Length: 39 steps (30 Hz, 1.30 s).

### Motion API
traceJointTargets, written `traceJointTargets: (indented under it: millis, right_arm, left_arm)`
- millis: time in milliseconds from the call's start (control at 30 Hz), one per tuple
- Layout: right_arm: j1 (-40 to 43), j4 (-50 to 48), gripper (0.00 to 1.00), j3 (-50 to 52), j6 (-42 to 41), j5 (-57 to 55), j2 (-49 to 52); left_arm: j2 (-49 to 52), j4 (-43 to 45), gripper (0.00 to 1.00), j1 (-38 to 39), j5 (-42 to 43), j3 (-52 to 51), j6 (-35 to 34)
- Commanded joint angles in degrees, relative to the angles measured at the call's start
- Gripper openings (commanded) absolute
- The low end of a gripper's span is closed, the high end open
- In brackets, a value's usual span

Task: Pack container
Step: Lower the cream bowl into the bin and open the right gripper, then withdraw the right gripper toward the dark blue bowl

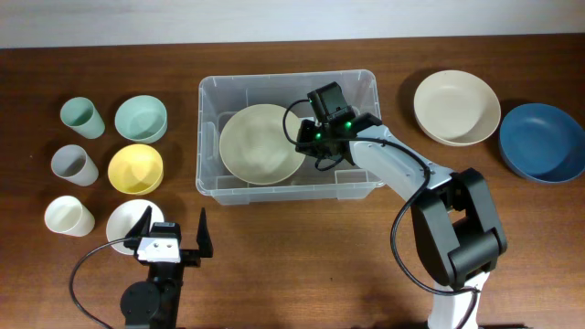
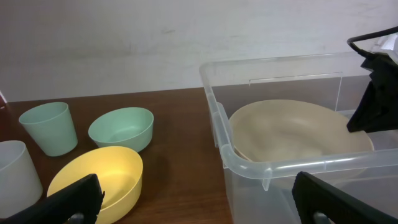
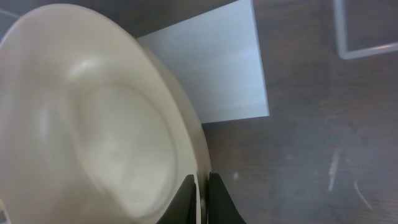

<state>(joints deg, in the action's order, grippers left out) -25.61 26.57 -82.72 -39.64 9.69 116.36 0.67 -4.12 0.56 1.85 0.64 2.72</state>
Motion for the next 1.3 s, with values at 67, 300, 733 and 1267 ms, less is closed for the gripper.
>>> traceJointTargets:
  millis: [67, 300, 733, 1267]
  right_arm:
    - [-0.3, -0.6, 0.04, -0.9, 0.2, 2.0, 0.2]
    - [-0.3, -0.6, 0.04, -0.9, 0.2, 3.2, 0.2]
    - [0.2, 1.0, 0.5, -1.6, 3.5, 1.2, -2.4]
    - [12.9, 41.3, 0.99, -40.7, 12.5, -16.8, -9.1]
  left_arm:
    - [-0.4, -0.5, 0.99, -0.3, -0.2, -0.2, -0.3]
    - [-0.4, -0.5, 0.99, -0.3, -0.2, -0.2, -0.3]
    - [-0.4, -0.5, 0.99, -0.3, -0.2, -0.2, -0.3]
    - [-0.4, -0.5, 0.99, -0.3, -0.2, -0.2, -0.3]
